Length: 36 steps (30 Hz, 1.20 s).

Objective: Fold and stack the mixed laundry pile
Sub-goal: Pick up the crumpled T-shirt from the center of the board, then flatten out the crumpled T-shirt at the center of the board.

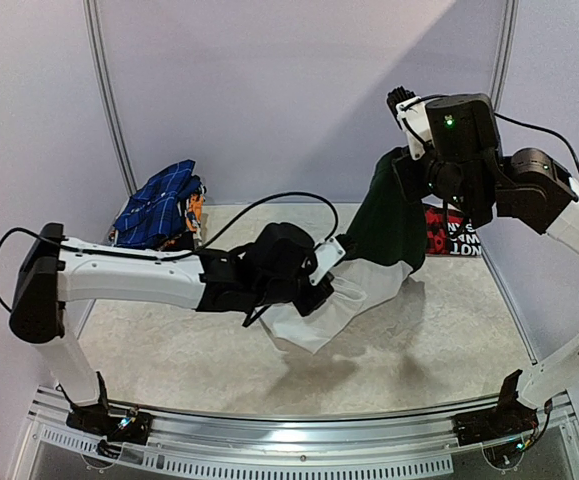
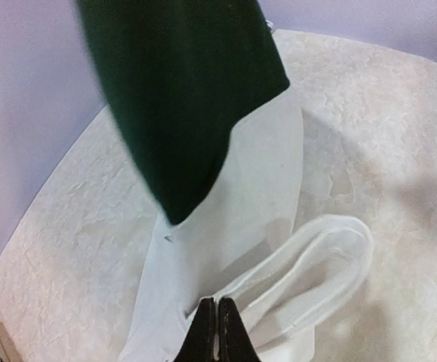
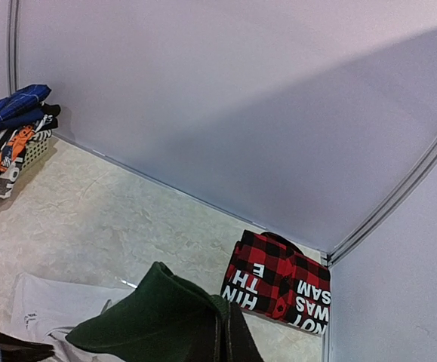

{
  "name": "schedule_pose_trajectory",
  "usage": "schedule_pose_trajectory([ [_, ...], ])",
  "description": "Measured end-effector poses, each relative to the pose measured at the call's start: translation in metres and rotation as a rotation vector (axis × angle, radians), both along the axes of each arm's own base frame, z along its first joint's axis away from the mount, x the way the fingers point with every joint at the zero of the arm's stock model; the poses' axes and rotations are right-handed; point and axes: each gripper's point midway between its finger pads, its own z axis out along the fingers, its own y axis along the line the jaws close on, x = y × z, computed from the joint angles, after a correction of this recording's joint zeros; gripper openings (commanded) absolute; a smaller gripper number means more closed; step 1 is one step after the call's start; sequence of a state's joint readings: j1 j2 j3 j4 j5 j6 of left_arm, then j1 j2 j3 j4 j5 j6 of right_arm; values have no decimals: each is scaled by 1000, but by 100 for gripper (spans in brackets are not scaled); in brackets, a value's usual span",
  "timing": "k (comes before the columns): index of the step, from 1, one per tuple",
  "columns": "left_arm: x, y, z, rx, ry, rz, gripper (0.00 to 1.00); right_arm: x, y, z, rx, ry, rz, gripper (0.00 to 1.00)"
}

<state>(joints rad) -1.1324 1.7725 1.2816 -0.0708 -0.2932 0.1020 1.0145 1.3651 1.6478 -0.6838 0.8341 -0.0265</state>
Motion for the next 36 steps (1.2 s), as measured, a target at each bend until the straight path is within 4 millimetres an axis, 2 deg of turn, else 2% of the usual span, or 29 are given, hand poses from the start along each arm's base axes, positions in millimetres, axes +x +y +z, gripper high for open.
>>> schedule_pose_trajectory([
  [2,-3,17,10,1,-9,16,0,4,-6,1,6,-1,-21,0],
  [3,-5,27,22,-12,-23,29,0,6,-10,1,13,-1,-35,0],
  [7,-6,67,84,-104,-96,94,0,7,-29,11,49,-19,-79,0],
  [10,-6,108,138,-199,-170,175,0,1,-45,26,82,-47,-101,0],
  [13,-6,141,162,-241,-215,249,0,-7,-61,41,114,-83,-120,0],
  [16,-12,178,177,-260,-247,315,0,-14,-75,55,136,-119,-139,0],
  [20,-21,227,205,-325,-303,409,0,-25,-96,76,174,-174,-162,0],
  [25,-37,281,244,-441,-370,499,0,-51,-133,110,278,-273,-166,0],
  [28,-45,297,257,-480,-391,512,0,-70,-153,128,350,-325,-130,0],
  [31,-50,306,273,-511,-410,508,0,-87,-160,143,407,-365,-47,0],
  [33,-54,309,285,-529,-421,499,0,-99,-160,156,437,-392,37,0],
  [36,-59,312,307,-564,-436,472,0,-113,-148,171,452,-421,169,0],
])
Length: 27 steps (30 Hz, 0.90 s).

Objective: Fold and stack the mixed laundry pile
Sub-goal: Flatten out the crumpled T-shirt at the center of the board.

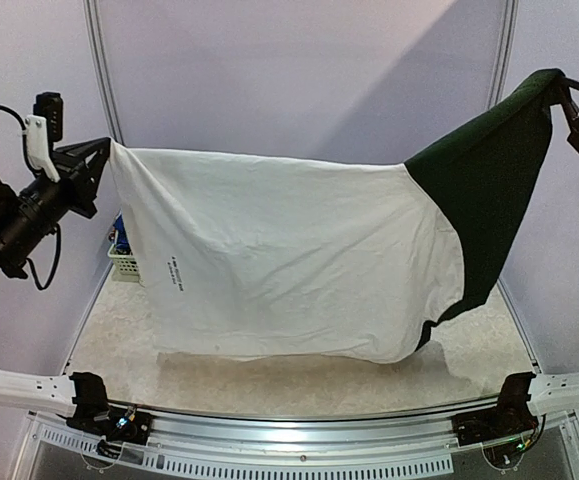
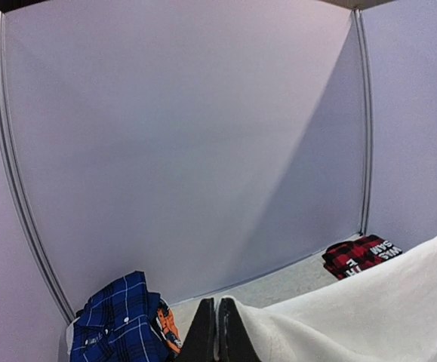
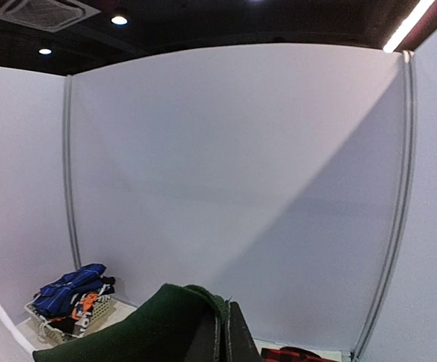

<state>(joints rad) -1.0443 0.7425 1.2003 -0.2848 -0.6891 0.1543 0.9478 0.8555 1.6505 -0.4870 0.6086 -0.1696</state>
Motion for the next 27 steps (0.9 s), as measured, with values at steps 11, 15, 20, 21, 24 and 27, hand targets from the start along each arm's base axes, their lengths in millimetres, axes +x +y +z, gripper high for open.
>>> schedule_pose_trajectory([
  [11,-32,20,93,-116,-131,-119,0,-59,-15,92,53,-233,216,0],
  [15,-40,20,114,-120,-167,-160,0,-77,-19,130,65,-336,256,0],
  [20,-49,23,139,-120,-213,-189,0,-81,-5,148,25,-404,289,0],
  [21,-52,24,144,-118,-222,-195,0,-81,-2,149,13,-413,295,0],
  [24,-57,29,157,-125,-246,-203,0,-80,8,150,-15,-429,312,0],
  [27,-62,31,166,-126,-266,-219,0,-84,8,153,-26,-452,319,0],
])
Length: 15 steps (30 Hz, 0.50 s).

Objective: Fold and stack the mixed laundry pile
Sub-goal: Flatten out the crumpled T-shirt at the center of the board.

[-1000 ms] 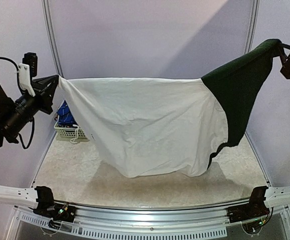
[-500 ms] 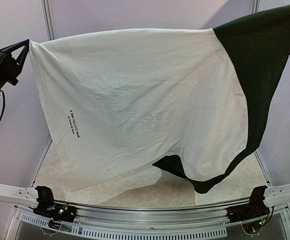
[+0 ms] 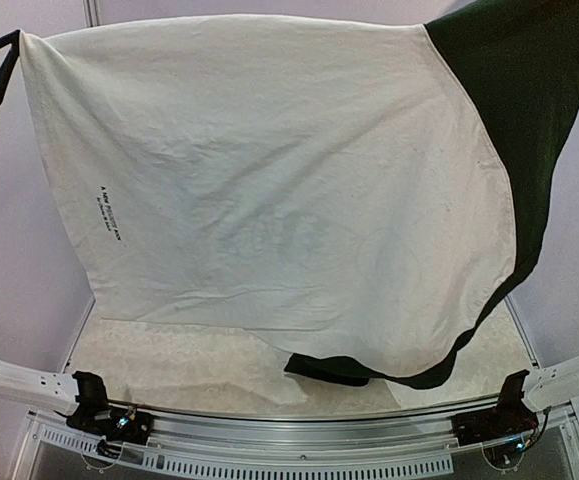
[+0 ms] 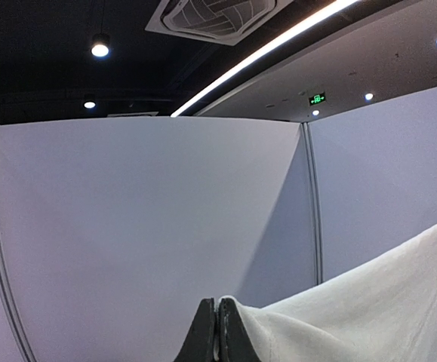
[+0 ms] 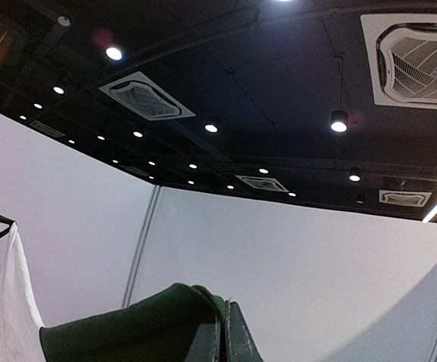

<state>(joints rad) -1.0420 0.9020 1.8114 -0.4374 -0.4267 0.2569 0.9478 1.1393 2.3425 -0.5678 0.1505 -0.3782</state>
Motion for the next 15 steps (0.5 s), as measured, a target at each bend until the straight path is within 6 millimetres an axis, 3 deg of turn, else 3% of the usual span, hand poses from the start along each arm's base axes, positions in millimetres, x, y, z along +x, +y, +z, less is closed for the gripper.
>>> schedule_pose_trajectory([
  [6,-5,-4,14,-5,-27,-31,0,-12,-17,14,41,-54,-18,0],
  [9,5,-9,7,5,-7,2,0,-2,-18,16,69,-41,-61,0],
  [13,43,-30,-37,61,88,139,0,59,18,-14,47,68,-220,0],
  [15,71,-48,-74,116,158,221,0,114,57,-52,-36,159,-337,0],
])
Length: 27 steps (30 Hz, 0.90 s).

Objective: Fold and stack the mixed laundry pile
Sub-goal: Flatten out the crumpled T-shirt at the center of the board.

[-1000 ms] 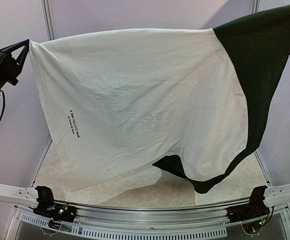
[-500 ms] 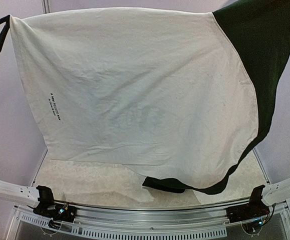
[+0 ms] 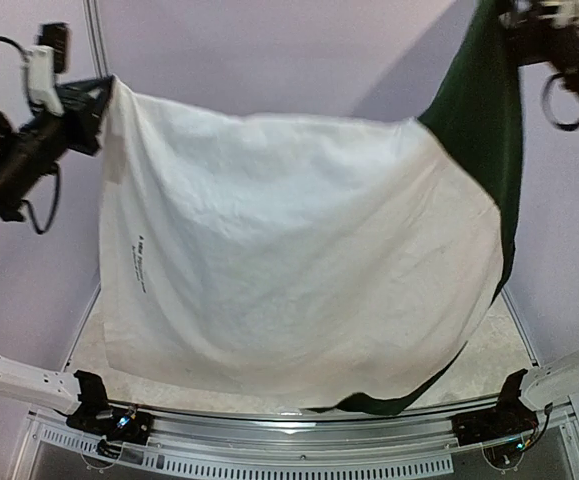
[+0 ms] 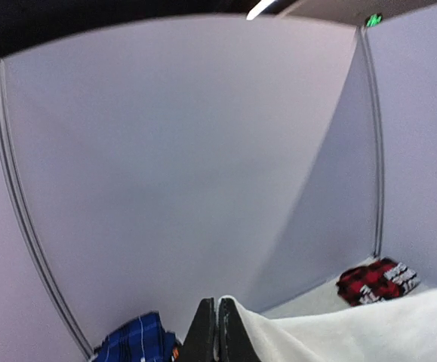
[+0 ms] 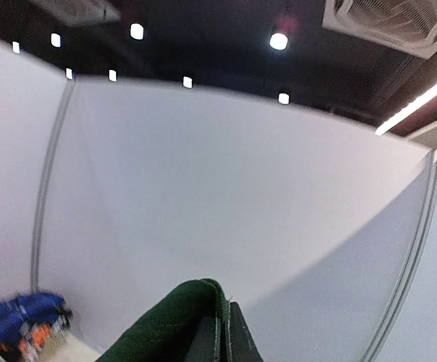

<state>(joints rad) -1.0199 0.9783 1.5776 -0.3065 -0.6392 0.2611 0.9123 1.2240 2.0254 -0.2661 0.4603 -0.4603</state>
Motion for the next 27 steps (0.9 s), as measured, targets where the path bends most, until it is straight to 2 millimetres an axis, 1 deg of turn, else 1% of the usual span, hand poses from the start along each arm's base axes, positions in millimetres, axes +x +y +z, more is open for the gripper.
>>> schedule_pose_trajectory([
  [1,18,-11,-25,39,48,39,0,30,21,-24,-53,52,-42,0],
  [2,43,-22,-60,89,113,89,0,68,47,-58,-119,123,-81,0],
  [3,60,-26,-82,114,157,120,0,99,61,-86,-161,181,-109,0],
  [4,86,-30,-116,153,226,157,0,136,76,-122,-212,253,-135,0],
  [5,108,-30,-143,179,287,192,0,176,86,-163,-260,338,-159,0],
  [6,136,-25,-176,207,368,238,0,213,90,-203,-298,423,-183,0],
  [7,164,-19,-208,223,446,280,0,248,89,-243,-328,511,-208,0],
  [8,190,-10,-239,231,521,319,0,278,85,-278,-344,584,-229,0],
  [9,207,-4,-264,238,578,347,0,300,81,-304,-353,634,-246,0],
  [10,227,5,-297,244,652,376,0,322,77,-334,-363,689,-257,0],
  [11,240,11,-325,251,713,395,0,341,72,-360,-367,734,-272,0],
  [12,248,17,-350,261,765,411,0,355,68,-385,-373,778,-277,0],
  [14,257,22,-388,272,848,422,0,373,63,-424,-379,848,-275,0],
  [16,260,20,-409,277,895,418,0,382,65,-448,-377,888,-256,0],
  [17,262,19,-416,274,911,413,0,384,67,-456,-375,900,-248,0],
  [19,264,17,-422,266,924,403,0,388,71,-465,-366,913,-230,0],
  [22,269,13,-421,243,920,388,0,391,73,-465,-348,912,-215,0],
  [27,278,8,-415,207,900,374,0,395,75,-454,-321,876,-207,0],
])
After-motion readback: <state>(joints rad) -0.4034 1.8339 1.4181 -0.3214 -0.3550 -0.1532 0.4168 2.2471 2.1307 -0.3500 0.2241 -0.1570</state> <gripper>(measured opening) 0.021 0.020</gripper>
